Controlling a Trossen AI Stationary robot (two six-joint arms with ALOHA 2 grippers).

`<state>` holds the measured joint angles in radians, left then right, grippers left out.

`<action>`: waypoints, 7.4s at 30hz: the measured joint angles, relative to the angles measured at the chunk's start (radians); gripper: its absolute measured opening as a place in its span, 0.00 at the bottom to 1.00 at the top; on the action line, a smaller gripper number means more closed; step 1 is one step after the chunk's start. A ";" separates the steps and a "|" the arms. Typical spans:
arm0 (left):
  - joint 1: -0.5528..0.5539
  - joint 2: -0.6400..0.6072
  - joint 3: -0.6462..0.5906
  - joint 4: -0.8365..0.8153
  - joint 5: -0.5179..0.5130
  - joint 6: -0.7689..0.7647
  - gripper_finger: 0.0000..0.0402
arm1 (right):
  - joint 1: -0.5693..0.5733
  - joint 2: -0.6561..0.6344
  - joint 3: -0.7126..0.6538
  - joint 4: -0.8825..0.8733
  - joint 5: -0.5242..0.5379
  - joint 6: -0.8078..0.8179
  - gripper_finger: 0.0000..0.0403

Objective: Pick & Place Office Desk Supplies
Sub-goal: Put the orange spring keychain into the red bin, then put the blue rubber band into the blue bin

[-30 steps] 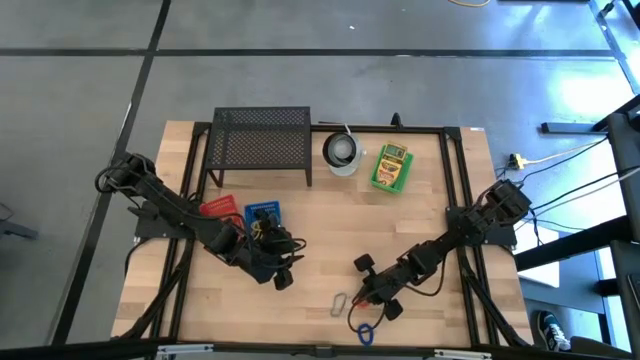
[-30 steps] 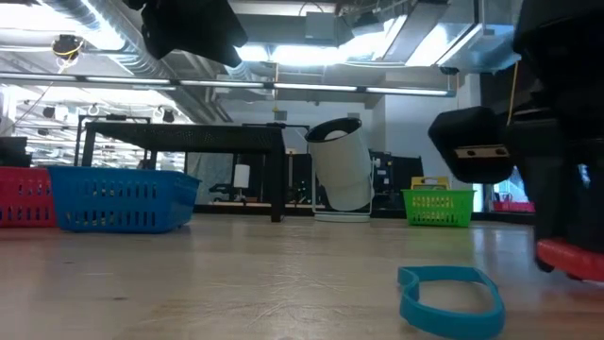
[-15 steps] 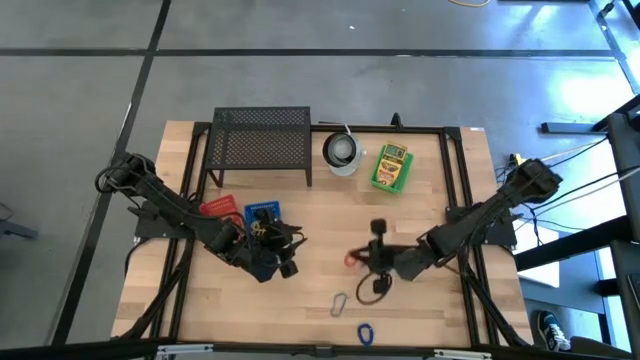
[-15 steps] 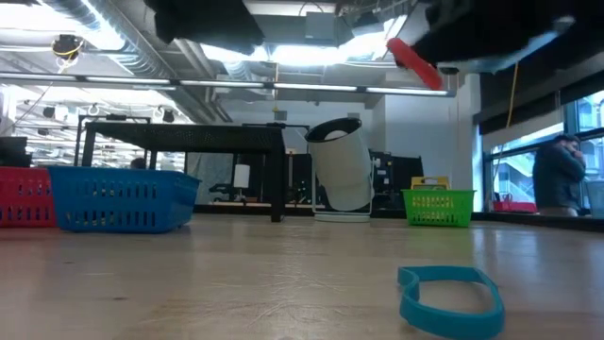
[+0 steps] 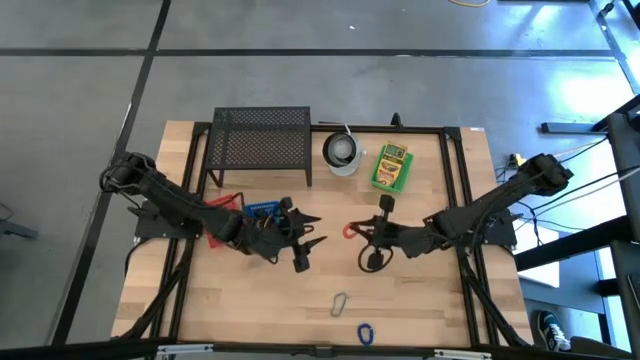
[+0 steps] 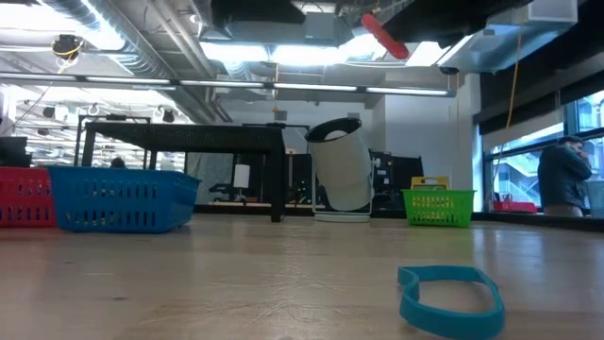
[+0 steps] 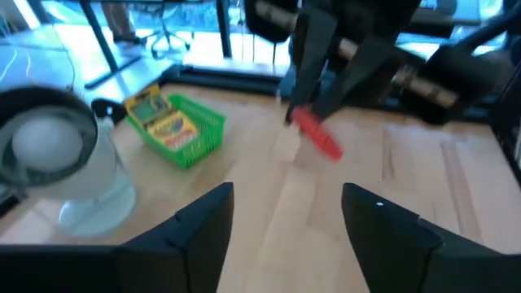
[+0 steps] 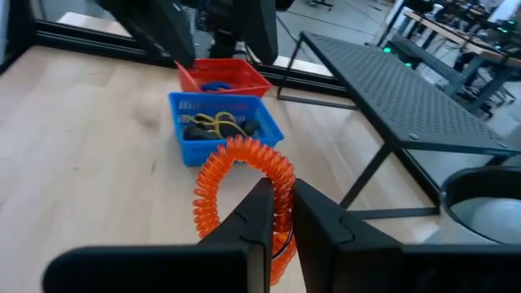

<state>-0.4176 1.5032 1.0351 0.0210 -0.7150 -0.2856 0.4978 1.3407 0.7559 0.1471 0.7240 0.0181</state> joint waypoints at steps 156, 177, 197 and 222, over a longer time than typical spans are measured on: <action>-0.039 0.141 0.000 -1.446 0.505 -1.107 0.11 | -0.101 -0.229 0.003 -0.432 -0.417 0.292 0.65; -0.039 0.141 0.000 -1.452 0.533 -1.096 0.06 | -0.101 -0.229 0.003 -0.432 -0.418 0.312 0.65; 0.003 0.113 0.070 -1.597 0.467 -1.107 0.34 | -0.101 -0.229 0.003 -0.432 -0.429 0.394 0.65; -0.080 0.118 0.131 -0.675 0.209 -0.680 0.31 | 0.063 -0.041 0.003 -0.307 -0.483 0.510 0.65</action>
<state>-0.4979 1.6217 1.1664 -0.6542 -0.5065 -0.9652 0.5608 1.2993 0.7586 -0.1594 0.2412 0.5284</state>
